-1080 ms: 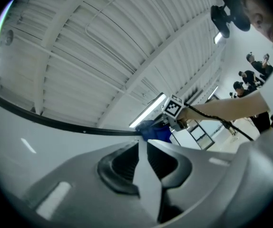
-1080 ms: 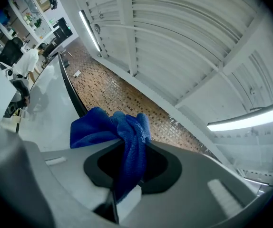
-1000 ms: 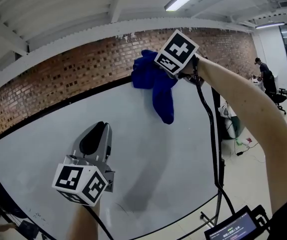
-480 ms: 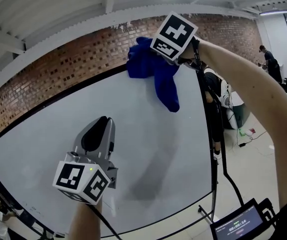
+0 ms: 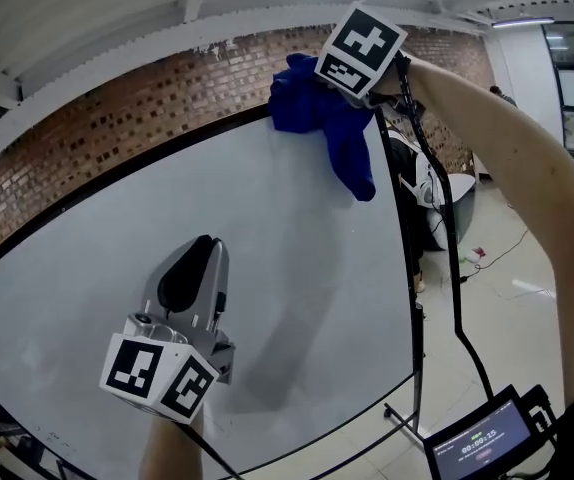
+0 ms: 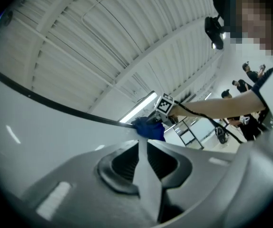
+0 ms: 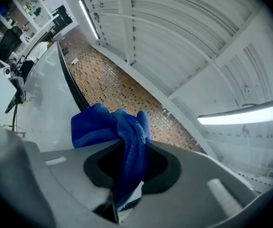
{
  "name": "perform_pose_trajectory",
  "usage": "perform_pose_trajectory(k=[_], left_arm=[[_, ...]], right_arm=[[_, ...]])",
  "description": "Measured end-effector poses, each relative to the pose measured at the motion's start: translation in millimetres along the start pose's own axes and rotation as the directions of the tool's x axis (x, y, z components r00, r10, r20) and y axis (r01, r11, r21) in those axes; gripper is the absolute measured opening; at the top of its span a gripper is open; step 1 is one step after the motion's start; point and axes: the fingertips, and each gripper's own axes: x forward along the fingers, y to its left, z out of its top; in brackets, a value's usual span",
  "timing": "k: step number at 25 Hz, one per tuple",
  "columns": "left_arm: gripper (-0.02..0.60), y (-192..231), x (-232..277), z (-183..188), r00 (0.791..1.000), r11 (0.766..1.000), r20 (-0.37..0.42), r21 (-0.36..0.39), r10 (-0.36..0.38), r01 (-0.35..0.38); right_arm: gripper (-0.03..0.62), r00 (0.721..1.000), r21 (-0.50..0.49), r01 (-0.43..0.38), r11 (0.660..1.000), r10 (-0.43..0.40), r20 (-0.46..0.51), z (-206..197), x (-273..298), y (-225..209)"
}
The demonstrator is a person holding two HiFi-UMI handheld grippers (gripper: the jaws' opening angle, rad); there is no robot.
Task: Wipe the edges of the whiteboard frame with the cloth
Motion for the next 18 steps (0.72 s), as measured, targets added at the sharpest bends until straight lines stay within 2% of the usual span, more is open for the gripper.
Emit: perform_pose_trajectory(k=[4, 9, 14, 16, 18], left_arm=[[0.059, -6.9, 1.0, -10.4, 1.000, 0.999, 0.011, -0.032, -0.018, 0.018], [0.060, -7.0, -2.8, -13.2, 1.000, 0.999, -0.004, -0.036, -0.019, 0.019], [0.060, -7.2, -7.6, -10.3, 1.000, 0.999, -0.002, -0.041, -0.026, 0.026], [0.059, -8.1, -8.9, -14.3, 0.999, 0.999, -0.019, -0.043, -0.028, 0.027], [0.059, -8.0, -11.0, -20.6, 0.999, 0.998, -0.042, -0.052, -0.023, 0.021]], right_arm=[[0.077, 0.995, -0.040, 0.068, 0.997, -0.070, -0.064, -16.6, -1.6, -19.9], [0.077, 0.976, -0.113, 0.156, 0.981, -0.171, -0.136, -39.5, -8.3, -47.0], [0.077, 0.981, -0.082, 0.165, 0.983, -0.172, -0.087, -40.2, -14.2, -49.2], [0.077, 0.989, -0.024, 0.146, 0.989, -0.147, -0.035, -36.4, -16.4, -47.2], [0.077, 0.992, 0.080, 0.115, 0.990, -0.118, 0.037, -33.3, -18.8, -46.3]])
